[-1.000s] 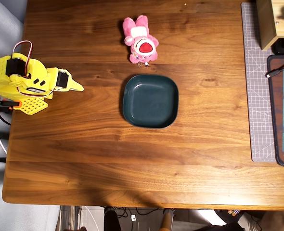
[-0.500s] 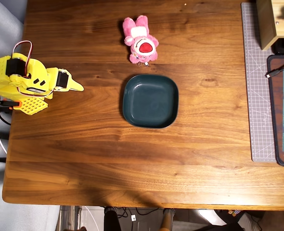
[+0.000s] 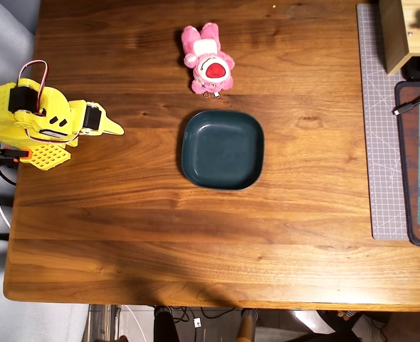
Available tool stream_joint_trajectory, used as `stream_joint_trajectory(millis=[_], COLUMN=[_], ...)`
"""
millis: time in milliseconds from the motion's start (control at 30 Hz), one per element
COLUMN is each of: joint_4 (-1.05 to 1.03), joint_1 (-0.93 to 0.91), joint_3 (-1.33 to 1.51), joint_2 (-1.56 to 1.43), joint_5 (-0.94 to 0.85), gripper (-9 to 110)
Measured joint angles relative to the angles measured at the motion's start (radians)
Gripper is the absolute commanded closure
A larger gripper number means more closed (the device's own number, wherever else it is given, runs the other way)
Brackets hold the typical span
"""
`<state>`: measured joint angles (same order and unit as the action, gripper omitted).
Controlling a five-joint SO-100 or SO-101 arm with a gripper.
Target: Grasp a strawberry bear and put it in the bin.
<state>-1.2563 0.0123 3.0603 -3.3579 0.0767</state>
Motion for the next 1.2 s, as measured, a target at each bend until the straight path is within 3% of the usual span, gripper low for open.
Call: stream_joint_trajectory(millis=[333,433,600,933,1067,1200], joint_4=[0.003,0.003,0.017,0.048,-0.028,-0.028], joint_1=[-0.035,-0.029,-0.018,-0.006,-0.110,-0.327], joint_3=[0.002,0.002,-0.023,-0.744,-0.979,-1.108], joint_2=[0.000,0.000,0.020,0.930,1.072,1.154], joint_5=[0.000,-0.067,-0.146,-0.140,-0.060,0.044], gripper=[102,96,102,102,101,99])
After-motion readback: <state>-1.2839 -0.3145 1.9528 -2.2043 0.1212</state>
